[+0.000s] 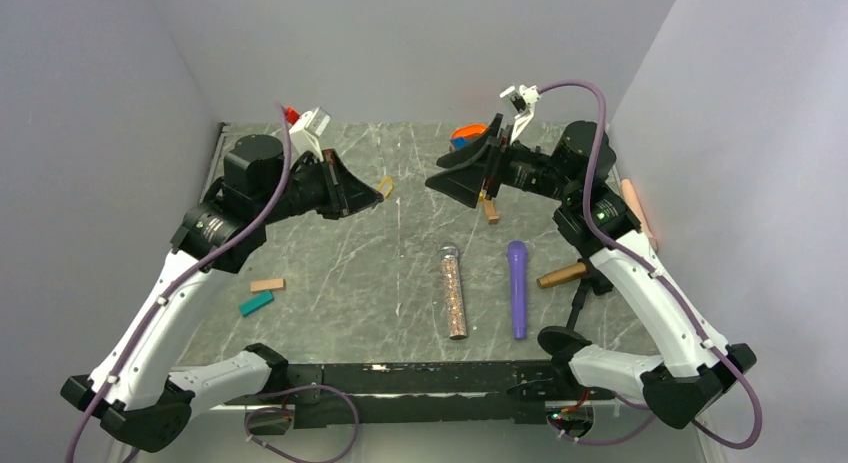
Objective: Remove the keys from the keyring
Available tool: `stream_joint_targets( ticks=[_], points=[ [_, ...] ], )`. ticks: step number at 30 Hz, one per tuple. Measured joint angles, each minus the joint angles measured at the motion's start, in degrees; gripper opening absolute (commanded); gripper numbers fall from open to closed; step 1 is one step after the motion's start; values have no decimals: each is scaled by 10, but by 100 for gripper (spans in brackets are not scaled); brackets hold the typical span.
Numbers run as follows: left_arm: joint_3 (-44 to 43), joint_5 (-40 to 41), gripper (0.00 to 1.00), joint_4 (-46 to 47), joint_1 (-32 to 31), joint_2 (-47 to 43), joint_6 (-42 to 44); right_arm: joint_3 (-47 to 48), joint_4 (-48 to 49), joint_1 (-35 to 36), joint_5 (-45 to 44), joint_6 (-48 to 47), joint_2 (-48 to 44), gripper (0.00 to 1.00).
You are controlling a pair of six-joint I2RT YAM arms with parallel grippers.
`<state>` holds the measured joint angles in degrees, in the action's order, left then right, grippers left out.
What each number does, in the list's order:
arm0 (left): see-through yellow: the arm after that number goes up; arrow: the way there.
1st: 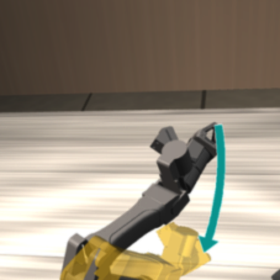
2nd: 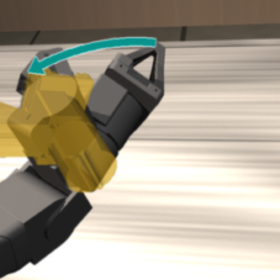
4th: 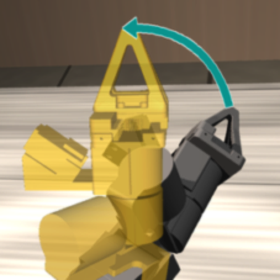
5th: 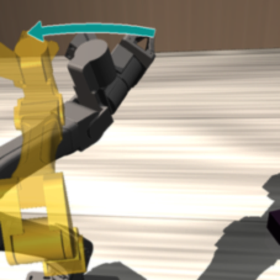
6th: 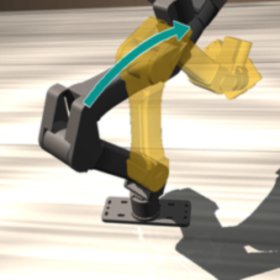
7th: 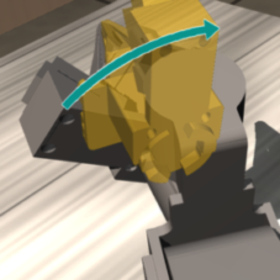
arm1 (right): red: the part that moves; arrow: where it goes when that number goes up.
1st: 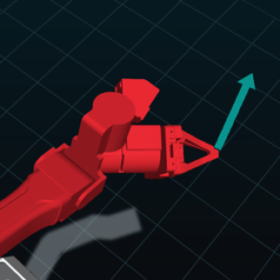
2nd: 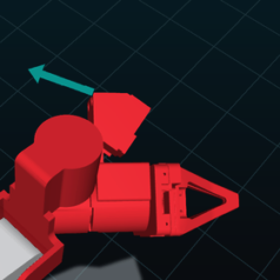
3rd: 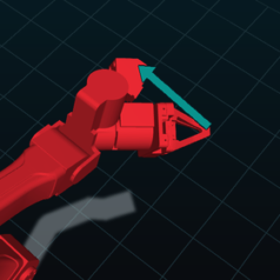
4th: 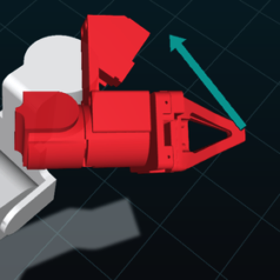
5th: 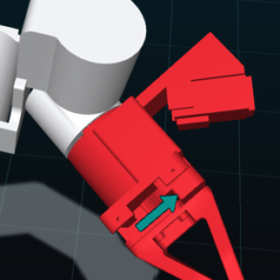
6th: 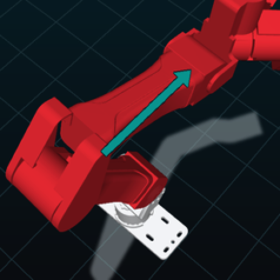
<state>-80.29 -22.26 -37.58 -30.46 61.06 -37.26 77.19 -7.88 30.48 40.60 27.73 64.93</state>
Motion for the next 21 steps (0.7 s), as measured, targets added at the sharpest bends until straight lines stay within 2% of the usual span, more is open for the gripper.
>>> stream_joint_targets(
  ticks=[11, 21],
  points=[
    [-49, -4, 0, 4, 0, -5, -88, 5, 97, 0, 61, 52, 54, 72],
    [-70, -11, 0, 10, 0, -5, -121, 5, 175, 0, 95, 114, 75, 72]
  ],
)
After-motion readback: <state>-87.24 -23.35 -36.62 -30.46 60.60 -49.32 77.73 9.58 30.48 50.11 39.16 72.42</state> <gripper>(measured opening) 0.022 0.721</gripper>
